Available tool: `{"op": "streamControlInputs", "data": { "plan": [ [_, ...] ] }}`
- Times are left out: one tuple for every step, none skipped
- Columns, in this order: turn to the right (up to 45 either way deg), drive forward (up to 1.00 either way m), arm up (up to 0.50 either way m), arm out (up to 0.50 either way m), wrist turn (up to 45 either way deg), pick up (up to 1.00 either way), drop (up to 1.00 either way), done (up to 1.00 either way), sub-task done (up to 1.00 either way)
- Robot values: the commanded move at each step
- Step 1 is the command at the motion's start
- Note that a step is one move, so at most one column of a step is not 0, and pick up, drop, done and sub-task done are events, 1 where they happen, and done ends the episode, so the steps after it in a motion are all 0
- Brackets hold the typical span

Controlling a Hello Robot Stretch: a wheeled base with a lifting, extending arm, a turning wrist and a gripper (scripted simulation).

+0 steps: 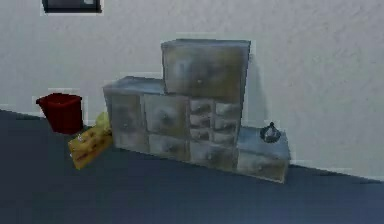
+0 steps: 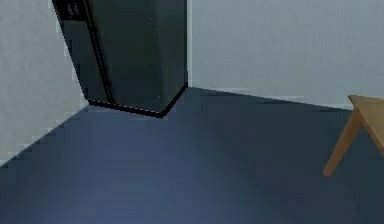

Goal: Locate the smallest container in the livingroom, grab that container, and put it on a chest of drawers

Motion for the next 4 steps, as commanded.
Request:
{"op": "streamControlInputs", "data": {
  "plan": [
    [0.0, 0.6, 0.0, 0.0, 0.0, 0.0, 0.0, 0.0, 0.0],
    [-45.0, 0.0, 0.0, 0.0, 0.0, 0.0, 0.0, 0.0, 0.0],
    [-27.0, 0.0, 0.0, 0.0, 0.0, 0.0, 0.0, 0.0, 0.0],
    [0.0, 1.0, 0.0, 0.0, 0.0, 0.0, 0.0, 0.0, 0.0]
  ]
}}
